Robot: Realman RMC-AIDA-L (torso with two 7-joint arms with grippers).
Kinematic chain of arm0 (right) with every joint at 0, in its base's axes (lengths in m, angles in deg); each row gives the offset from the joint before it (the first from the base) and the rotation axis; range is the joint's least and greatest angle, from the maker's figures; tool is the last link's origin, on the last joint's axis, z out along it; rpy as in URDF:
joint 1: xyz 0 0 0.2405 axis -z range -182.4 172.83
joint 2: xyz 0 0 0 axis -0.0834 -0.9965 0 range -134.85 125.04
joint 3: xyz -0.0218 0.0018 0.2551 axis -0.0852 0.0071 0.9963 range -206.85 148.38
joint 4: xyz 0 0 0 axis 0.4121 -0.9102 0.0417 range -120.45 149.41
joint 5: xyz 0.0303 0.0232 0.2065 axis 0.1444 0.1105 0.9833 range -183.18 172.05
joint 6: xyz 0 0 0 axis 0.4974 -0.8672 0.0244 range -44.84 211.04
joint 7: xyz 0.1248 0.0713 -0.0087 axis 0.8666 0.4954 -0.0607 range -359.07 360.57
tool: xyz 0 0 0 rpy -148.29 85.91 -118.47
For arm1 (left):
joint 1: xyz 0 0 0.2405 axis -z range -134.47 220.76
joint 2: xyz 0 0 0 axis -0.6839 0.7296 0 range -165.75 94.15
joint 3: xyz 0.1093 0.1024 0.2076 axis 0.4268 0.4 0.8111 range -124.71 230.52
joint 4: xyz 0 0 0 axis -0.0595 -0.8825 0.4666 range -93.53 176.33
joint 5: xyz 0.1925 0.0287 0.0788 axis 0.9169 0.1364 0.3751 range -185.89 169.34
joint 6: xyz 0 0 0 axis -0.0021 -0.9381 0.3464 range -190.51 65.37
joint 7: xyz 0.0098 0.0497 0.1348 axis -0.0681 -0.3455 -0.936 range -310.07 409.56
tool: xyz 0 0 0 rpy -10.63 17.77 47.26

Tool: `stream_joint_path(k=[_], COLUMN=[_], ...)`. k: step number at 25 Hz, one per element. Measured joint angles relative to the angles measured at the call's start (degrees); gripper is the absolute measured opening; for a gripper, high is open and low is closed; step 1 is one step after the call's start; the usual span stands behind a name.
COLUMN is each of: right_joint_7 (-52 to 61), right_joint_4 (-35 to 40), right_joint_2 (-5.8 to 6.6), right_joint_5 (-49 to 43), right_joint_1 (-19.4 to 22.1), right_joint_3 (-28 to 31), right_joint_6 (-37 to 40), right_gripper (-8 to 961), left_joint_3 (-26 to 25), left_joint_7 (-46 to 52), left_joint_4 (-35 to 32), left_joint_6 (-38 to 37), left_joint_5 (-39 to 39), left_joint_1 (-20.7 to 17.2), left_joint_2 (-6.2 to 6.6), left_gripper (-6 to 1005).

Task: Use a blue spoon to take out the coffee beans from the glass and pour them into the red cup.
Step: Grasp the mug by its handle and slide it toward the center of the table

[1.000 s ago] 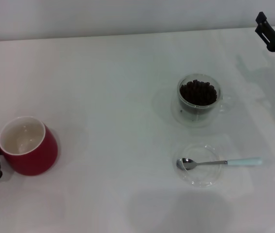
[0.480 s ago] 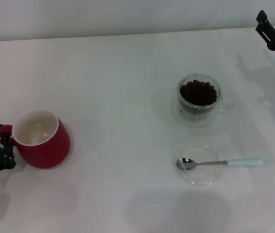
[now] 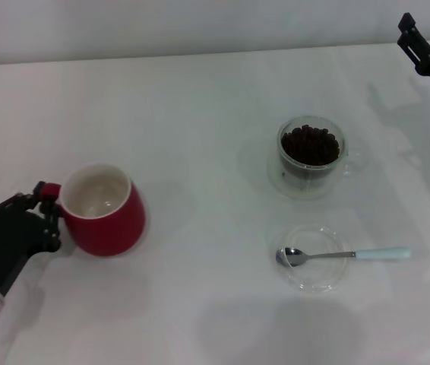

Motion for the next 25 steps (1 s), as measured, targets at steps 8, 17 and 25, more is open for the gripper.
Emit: stream_joint_path(k=[8,17,25], right_joint_7=[0.00,0.00,0.00], right_joint_4=[-0.01,-0.01,-0.18], right_joint_2=[0.00,0.15,0.16], right_joint_5=[-0.16,-0.34,-0.29], right_joint_1=[-0.18,-0.16,-0.24], right_joint_3=[0.00,0.00,0.00], right_joint_6=[0.00,0.01,0.17], right_gripper=[857,856,855], left_joint_3=[0.04,0.09,0.08], left_joint_7=[-3.64,-3.68,-3.42], left_joint_4=[-2.16,-3.44,-4.01], left_joint_6=[2.46,3.06,3.37], left_joint_5=[1.57,4.36,5.29], left_joint_1=[1.67,2.39,1.59], left_joint_2=[0.00,-0.09,-0.09], left_gripper=[93,92,92])
